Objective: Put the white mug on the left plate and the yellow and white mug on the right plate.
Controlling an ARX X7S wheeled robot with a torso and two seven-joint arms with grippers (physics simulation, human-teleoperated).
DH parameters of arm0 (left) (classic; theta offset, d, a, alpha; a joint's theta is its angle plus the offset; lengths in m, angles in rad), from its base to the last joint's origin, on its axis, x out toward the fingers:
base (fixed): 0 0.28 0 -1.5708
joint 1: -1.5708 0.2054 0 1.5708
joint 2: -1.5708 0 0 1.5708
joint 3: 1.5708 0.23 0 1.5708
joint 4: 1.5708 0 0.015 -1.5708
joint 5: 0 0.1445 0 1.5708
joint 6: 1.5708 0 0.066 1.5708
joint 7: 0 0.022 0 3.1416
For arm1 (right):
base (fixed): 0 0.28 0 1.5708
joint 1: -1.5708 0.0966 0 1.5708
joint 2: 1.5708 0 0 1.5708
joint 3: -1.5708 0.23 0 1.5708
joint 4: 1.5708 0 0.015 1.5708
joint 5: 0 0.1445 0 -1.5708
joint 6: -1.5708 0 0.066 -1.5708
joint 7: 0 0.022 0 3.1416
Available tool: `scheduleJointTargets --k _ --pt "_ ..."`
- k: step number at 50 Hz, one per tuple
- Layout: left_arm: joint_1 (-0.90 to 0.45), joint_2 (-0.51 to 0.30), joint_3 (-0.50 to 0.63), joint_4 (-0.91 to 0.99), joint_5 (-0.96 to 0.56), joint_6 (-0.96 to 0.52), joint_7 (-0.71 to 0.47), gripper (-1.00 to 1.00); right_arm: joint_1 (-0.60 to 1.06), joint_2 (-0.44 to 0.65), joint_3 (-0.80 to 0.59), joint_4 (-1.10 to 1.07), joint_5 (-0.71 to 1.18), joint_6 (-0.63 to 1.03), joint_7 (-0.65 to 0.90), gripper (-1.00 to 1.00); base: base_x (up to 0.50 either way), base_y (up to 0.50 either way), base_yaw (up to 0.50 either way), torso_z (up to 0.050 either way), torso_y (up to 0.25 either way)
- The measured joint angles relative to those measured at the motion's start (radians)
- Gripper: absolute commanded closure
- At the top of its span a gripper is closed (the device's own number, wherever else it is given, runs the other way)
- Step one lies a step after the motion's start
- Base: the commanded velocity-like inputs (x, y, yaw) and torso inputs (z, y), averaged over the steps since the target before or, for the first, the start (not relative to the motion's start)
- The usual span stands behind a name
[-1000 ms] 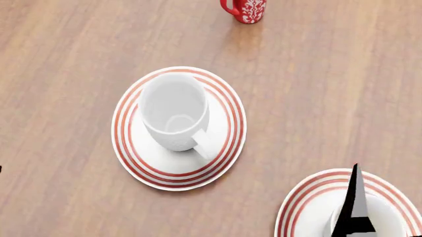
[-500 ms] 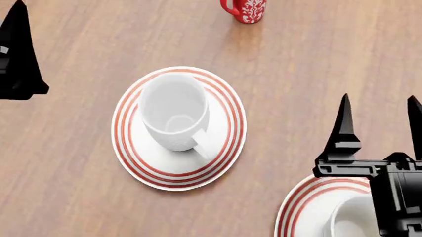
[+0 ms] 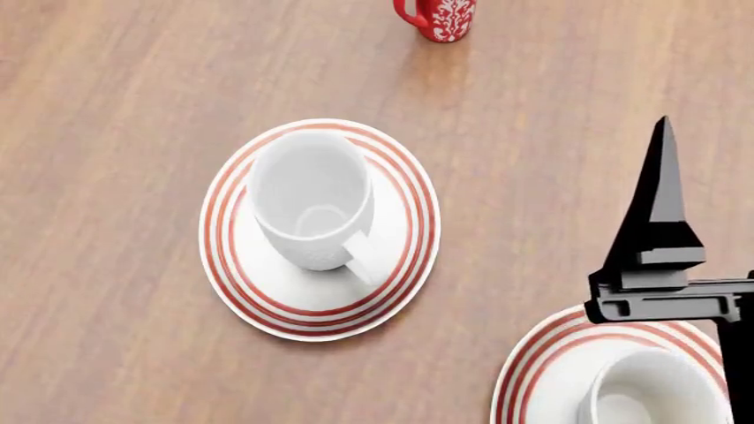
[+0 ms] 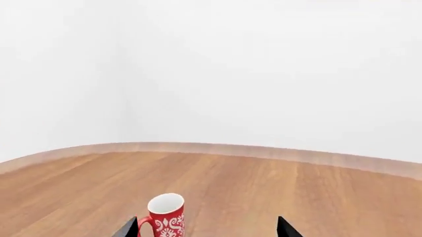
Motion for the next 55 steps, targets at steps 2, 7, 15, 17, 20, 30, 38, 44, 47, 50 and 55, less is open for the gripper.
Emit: scheduleJointTargets --k 2,7,15,17,20,30,38,44,47,50,55 --pt "-0.008 -0.001 -0.002 0.000 -0.005 -0.002 -0.002 -1.00 -0.007 0.003 0.004 -0.017 0.005 0.004 0.003 -1.00 0.00 0.00 0.00 0.000 0.000" --pt "-0.020 -0.003 -0.005 -0.004 -0.012 -0.005 -0.003 -1.00 -0.017 0.007 0.010 -0.043 0.012 0.007 0.006 -1.00 0.00 0.00 0.00 0.000 0.000" --pt "-0.028 -0.007 -0.006 -0.009 -0.013 -0.006 -0.001 -1.00 -0.028 0.007 0.004 -0.052 0.003 -0.006 0.001 -1.00 0.00 0.00 0.00 0.000 0.000" --pt "-0.029 -0.008 -0.005 -0.009 -0.014 -0.006 -0.002 -1.00 -0.032 0.008 0.004 -0.054 0.002 -0.010 -0.001 -1.00 0.00 0.00 0.00 0.000 0.000" --pt "-0.032 -0.008 -0.004 -0.009 -0.014 -0.006 -0.003 -1.00 -0.039 0.009 0.006 -0.060 0.000 -0.016 -0.004 -1.00 0.00 0.00 0.00 0.000 0.000" --pt "-0.038 -0.002 -0.003 -0.007 -0.016 0.002 -0.002 -1.00 -0.073 0.001 0.015 -0.085 -0.026 -0.095 -0.038 -1.00 0.00 0.00 0.00 0.000 0.000" --pt "-0.036 0.000 -0.012 0.004 -0.025 0.016 0.008 -1.00 -0.110 -0.030 0.017 -0.123 -0.092 -0.257 -0.094 -1.00 0.00 0.00 0.00 0.000 0.000" --pt "-0.033 -0.002 -0.019 0.008 -0.032 0.025 0.013 -1.00 -0.143 -0.062 0.018 -0.151 -0.161 -0.417 -0.144 -1.00 0.00 0.00 0.00 0.000 0.000" --pt "-0.031 -0.003 -0.022 0.010 -0.034 0.028 0.015 -1.00 -0.154 -0.074 0.017 -0.159 -0.189 -0.480 -0.162 -1.00 0.00 0.00 0.00 0.000 0.000" --pt "-0.030 -0.004 -0.024 0.011 -0.036 0.030 0.016 -1.00 -0.162 -0.084 0.017 -0.165 -0.212 -0.529 -0.176 -1.00 0.00 0.00 0.00 0.000 0.000" --pt "-0.027 -0.006 -0.027 0.013 -0.037 0.034 0.017 -1.00 -0.170 -0.095 0.016 -0.168 -0.235 -0.588 -0.192 -1.00 0.00 0.00 0.00 0.000 0.000"
